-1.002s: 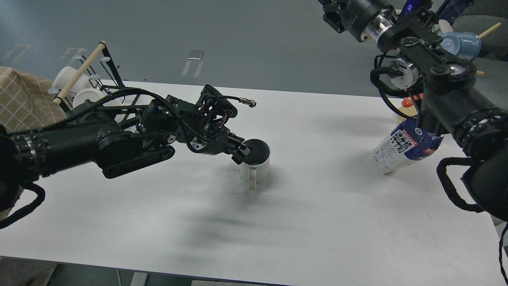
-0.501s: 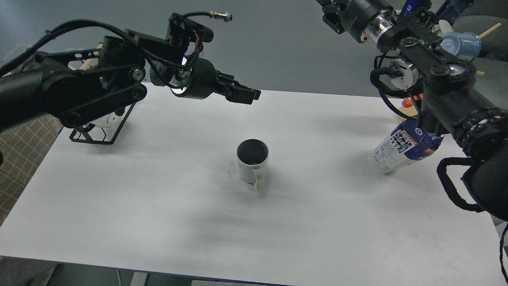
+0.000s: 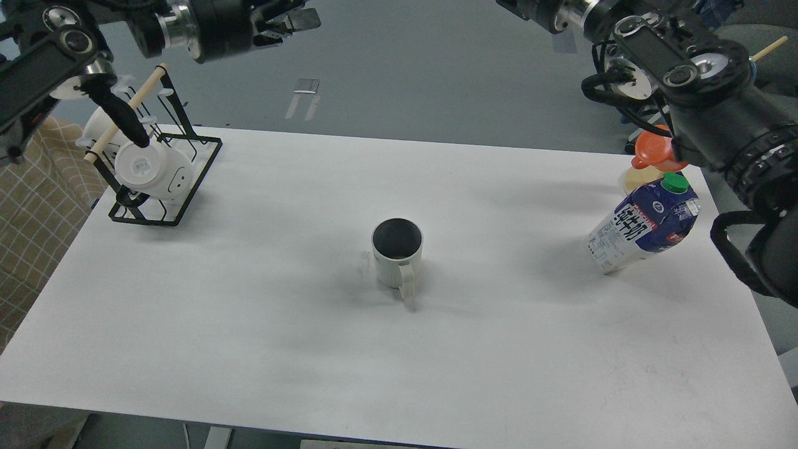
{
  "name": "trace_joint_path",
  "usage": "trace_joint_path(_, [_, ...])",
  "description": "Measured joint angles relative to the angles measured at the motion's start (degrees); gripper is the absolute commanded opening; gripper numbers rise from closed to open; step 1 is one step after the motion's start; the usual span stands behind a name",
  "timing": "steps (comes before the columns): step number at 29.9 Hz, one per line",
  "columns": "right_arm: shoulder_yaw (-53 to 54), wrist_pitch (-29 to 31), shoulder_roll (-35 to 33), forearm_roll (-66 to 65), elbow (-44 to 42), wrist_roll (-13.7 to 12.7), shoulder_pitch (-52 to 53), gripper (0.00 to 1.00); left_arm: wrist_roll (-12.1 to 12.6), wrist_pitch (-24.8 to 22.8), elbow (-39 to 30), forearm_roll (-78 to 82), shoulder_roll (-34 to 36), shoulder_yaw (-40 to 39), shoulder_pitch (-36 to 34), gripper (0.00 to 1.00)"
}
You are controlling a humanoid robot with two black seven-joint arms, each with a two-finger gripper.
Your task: Place cup and milk with both arms
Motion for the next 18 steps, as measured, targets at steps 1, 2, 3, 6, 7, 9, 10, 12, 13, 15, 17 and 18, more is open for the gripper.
trace_joint_path(1, [-1.2,0.0,-2.2,-0.1,1.9,0.0,0.5,1.0,0.0,0.0,0.0,-0.4,0.2,-0.1,0.4,0.98])
trace_joint_path(2, [-2.3,0.0,-5.0,-0.3,4.8,0.0,1.0,1.0,0.0,0.0,0.1,-0.8,0.3,-0.2,0.9,0.98])
trace_joint_path(3, [-2.9,0.0,-8.1,-0.8,8.1,0.0,1.5,1.0,-0.1,0.0,0.2,-1.2,0.4,-0.2,1.3,0.98])
trace_joint_path(6, [-3.8,-0.4,-18.8,-4.0,20.0,0.0,2.4,1.0,-0.3,0.0,0.7,-2.9,0.4,-0.3,2.3,0.98])
trace_joint_path(7, [-3.8,-0.8,-22.2,-5.4,23.7,0.0,2.5,1.0,-0.3,0.0,1.0,-3.4,0.3,-0.3,2.5,0.98])
trace_joint_path(9, [-3.8,-1.9,-28.8,-9.1,31.0,0.0,2.6,1.0,-0.3,0.0,1.3,-6.0,0.0,-0.6,2.7,0.98])
trace_joint_path(10, [-3.8,-2.7,-32.4,-11.3,34.6,0.0,2.6,1.0,-0.3,0.0,1.6,-7.5,-0.2,-0.8,2.7,0.98])
trace_joint_path(12, [-3.8,-4.6,-39.9,-16.2,41.9,0.0,2.3,1.0,-0.1,0.0,2.3,-11.5,-0.8,-1.0,2.9,0.98])
trace_joint_path(13, [-3.8,-5.4,-42.6,-17.9,44.4,0.0,2.1,1.0,-0.1,0.0,2.6,-12.9,-1.0,-1.0,3.0,0.98])
trace_joint_path(15, [-3.8,-8.1,-48.4,-21.9,49.9,0.0,1.3,1.0,0.0,0.0,3.1,-15.1,-2.1,-1.2,3.5,0.98])
trace_joint_path(17, [-3.9,-12.4,-54.3,-27.0,55.3,0.0,-0.7,1.0,-0.1,0.1,3.3,-16.4,-2.9,-1.4,4.4,0.98])
trace_joint_path(18, [-3.9,-15.5,-57.1,-30.4,58.0,0.0,-2.3,1.0,-0.2,0.3,3.3,-16.9,-3.3,-1.7,5.0,0.98])
